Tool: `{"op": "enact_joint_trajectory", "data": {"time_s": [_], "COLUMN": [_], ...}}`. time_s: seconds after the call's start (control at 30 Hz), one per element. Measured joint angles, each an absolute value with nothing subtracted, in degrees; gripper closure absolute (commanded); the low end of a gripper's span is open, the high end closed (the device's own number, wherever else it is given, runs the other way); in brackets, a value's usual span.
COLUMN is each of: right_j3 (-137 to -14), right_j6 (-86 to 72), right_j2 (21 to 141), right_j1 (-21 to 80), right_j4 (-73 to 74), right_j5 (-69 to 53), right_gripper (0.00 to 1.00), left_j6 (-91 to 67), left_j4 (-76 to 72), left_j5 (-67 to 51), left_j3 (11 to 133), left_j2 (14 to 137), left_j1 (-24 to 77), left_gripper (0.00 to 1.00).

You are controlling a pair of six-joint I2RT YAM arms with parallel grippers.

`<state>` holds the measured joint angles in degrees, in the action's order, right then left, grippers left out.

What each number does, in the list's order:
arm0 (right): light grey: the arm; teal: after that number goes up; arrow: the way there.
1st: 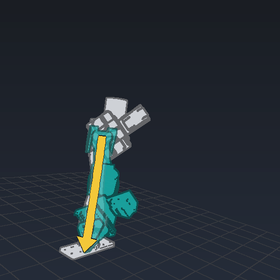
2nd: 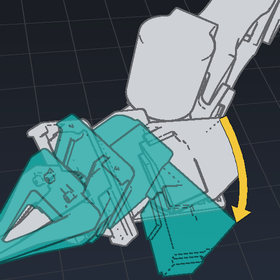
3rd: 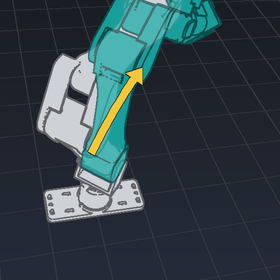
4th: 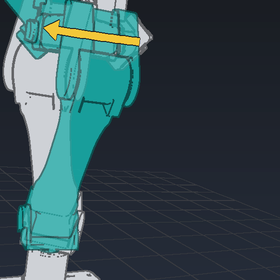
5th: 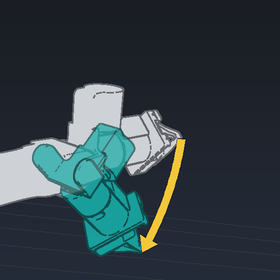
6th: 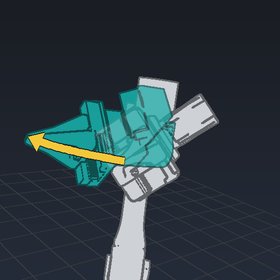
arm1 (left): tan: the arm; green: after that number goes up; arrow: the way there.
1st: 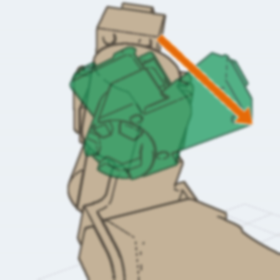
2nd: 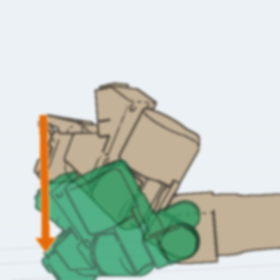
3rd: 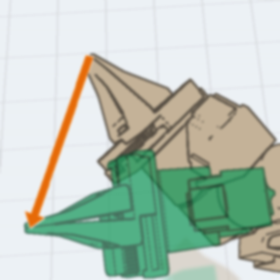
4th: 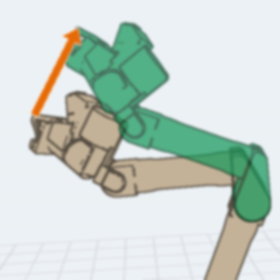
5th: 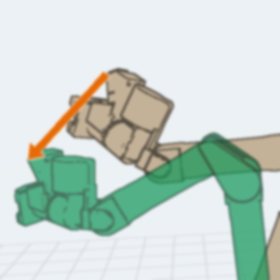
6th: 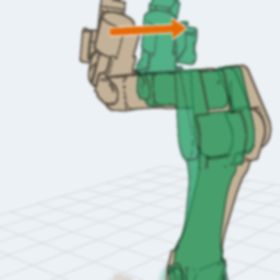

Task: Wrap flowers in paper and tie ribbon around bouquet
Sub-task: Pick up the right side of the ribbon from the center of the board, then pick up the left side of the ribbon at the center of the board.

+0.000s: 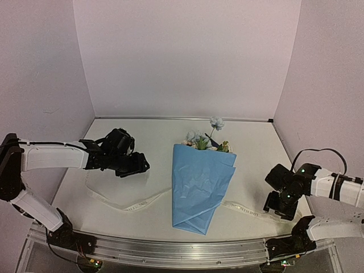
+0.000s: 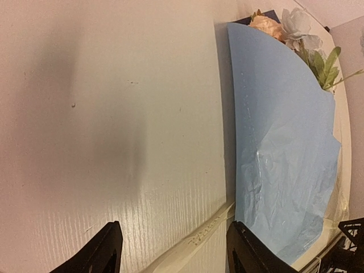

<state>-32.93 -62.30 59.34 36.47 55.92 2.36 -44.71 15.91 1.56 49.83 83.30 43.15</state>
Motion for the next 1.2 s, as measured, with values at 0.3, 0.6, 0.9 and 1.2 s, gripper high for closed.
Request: {"op": "enact_joint_trajectory", "data": {"time_s": [0.3,0.6,0.9,1.2], "right_j3": [-28.13,-23.3,-23.25,-25.7], "right_j6": [-71.86,-78.44,-76.67,-67.82], "right_j2": [58.2,62.15,64.29,67.15], "right_j1": [38.05,38.41,38.32,35.59], "right_j4": [53.89,43.77,40.41,39.53], "right_j5": [6.6,9.72,14.53,12.03], "right_gripper": [0.28,0.36,0.94,1.0], "left_j6": [-47.11,-49.72,-59.1,-69.52], "left_j4": [17.77,21.2,32.86,44.95], "left_j5": [3.27,4.91,11.38,17.33], "left_j3": [47.72,45.09,42.39,37.95], "left_j2": [78.39,74.24,64.65,56.18], "left_j1": [40.38,36.96,29.98,22.84], "left_gripper": [0.32,0.31,0.18,0.16]}}
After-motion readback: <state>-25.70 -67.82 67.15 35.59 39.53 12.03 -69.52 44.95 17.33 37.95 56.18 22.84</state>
